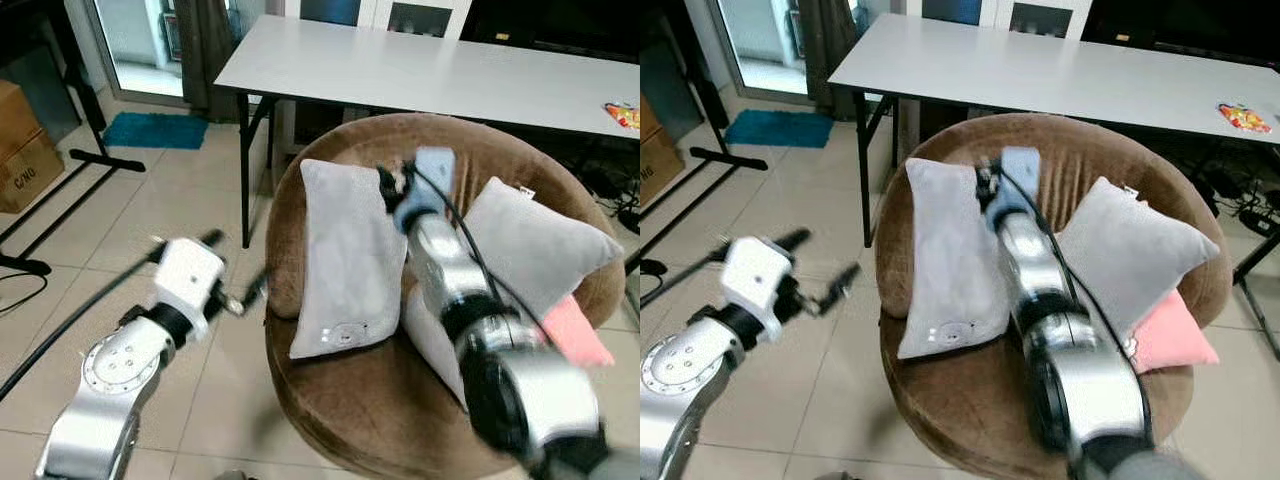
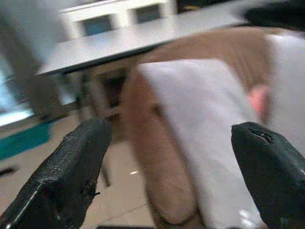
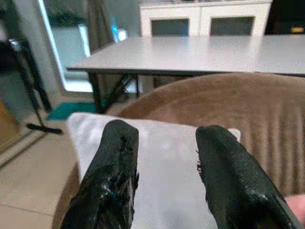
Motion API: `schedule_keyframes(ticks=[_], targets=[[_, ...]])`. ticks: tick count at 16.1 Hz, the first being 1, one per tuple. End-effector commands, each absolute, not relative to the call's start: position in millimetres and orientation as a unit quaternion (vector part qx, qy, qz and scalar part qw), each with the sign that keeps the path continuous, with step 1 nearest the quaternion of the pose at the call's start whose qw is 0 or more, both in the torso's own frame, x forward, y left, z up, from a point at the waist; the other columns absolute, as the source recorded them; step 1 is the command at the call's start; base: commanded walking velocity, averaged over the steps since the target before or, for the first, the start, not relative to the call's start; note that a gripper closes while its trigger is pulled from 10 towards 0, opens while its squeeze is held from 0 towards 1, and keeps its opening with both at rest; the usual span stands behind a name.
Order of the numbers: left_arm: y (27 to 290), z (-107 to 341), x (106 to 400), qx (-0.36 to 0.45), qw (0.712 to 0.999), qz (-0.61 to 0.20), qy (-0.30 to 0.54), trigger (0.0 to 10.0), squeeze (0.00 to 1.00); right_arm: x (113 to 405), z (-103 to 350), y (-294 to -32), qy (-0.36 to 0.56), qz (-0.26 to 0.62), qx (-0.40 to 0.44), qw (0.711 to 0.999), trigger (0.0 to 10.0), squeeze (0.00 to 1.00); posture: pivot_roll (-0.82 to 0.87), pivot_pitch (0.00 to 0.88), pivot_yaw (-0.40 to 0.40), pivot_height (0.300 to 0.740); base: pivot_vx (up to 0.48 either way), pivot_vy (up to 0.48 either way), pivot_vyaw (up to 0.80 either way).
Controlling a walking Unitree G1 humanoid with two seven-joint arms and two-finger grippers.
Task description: Move the pillow to the sofa from floor
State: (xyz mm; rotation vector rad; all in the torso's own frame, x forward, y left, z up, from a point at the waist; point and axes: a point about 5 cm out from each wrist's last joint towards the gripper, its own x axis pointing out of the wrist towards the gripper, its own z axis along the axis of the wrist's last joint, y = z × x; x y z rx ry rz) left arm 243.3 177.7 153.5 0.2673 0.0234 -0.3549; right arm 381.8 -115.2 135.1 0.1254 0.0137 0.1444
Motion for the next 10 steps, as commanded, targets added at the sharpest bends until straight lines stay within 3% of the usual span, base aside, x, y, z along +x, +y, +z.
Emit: schedule_keyframes(ticks=[1, 2, 6, 10], targets=[[187, 153, 245, 0.134, 0.983, -0.124, 0.014, 10.0, 0.00, 373, 140, -118, -0.019, 0.095, 0.073, 0.993, 10.0, 0.00, 0.00, 0.000, -0.029, 0.740, 0.000, 0.000, 0.00], [190, 152, 244, 0.127, 0.987, -0.096, 0.011, 10.0, 0.00, 352, 138, -121, -0.026, 0.109, 0.072, 0.991, 10.0, 0.00, 0.00, 0.000, -0.025, 0.740, 0.000, 0.000, 0.00], [190, 155, 244, 0.127, 0.989, -0.073, 0.001, 10.0, 0.00, 322, 137, -125, -0.029, 0.100, 0.061, 0.993, 10.0, 0.00, 0.00, 0.000, -0.022, 0.740, 0.000, 0.000, 0.00], [187, 160, 245, 0.139, 0.988, -0.067, -0.012, 10.0, 0.00, 286, 136, -145, -0.027, 0.068, 0.081, 0.994, 10.0, 0.00, -0.03, 0.000, 0.003, 0.740, 0.000, -0.480, -0.15]])
